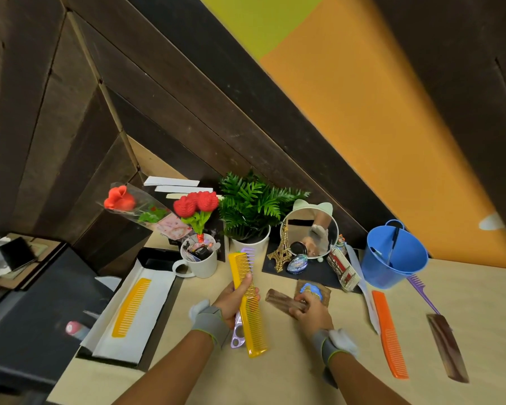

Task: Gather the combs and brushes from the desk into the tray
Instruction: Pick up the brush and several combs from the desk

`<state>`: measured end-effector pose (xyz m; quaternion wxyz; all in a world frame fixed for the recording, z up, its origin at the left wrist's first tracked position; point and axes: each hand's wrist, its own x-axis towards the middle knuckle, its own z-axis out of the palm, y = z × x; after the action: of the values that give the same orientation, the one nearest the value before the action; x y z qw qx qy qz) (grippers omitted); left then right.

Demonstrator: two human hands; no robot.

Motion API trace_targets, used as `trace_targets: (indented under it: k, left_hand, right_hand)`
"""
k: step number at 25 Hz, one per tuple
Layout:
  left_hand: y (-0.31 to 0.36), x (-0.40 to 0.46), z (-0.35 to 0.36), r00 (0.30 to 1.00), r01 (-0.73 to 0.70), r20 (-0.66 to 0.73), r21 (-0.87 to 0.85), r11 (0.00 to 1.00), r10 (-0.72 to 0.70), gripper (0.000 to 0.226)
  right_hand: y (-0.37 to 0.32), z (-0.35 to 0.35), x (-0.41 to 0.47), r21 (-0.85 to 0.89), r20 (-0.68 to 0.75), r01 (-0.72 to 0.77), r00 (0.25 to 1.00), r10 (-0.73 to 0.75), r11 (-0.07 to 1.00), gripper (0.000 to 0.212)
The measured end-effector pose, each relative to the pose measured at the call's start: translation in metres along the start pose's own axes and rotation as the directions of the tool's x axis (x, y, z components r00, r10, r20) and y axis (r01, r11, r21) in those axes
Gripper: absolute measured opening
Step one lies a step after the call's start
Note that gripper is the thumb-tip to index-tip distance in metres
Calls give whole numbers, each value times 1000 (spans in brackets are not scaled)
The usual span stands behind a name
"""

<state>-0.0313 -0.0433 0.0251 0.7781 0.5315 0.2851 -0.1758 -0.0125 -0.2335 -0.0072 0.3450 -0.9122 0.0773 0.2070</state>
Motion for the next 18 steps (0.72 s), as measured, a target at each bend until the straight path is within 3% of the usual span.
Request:
trace_targets:
  k: [3,7,11,18]
  left_hand:
    - [-3,-2,-1,1000,7,0,-5,1000,-7,21]
    - [-7,-8,-7,1000,10,-15,2,1000,-10,19]
    - [-11,-10,-17,999,0,-51,9,1000,0,24]
    - [-15,-14,-35,997,0,-72,16,1000,1,28]
  right_hand:
    - [0,4,-4,-87,10,63,998,-63,994,15]
    - [0,9,-6,-263,68,155,988,-142,952,40]
    - [-6,19,-10,-366,85,215,977,-197,905,37]
    - [-11,23,-23,-398,52,162,987,-154,903,33]
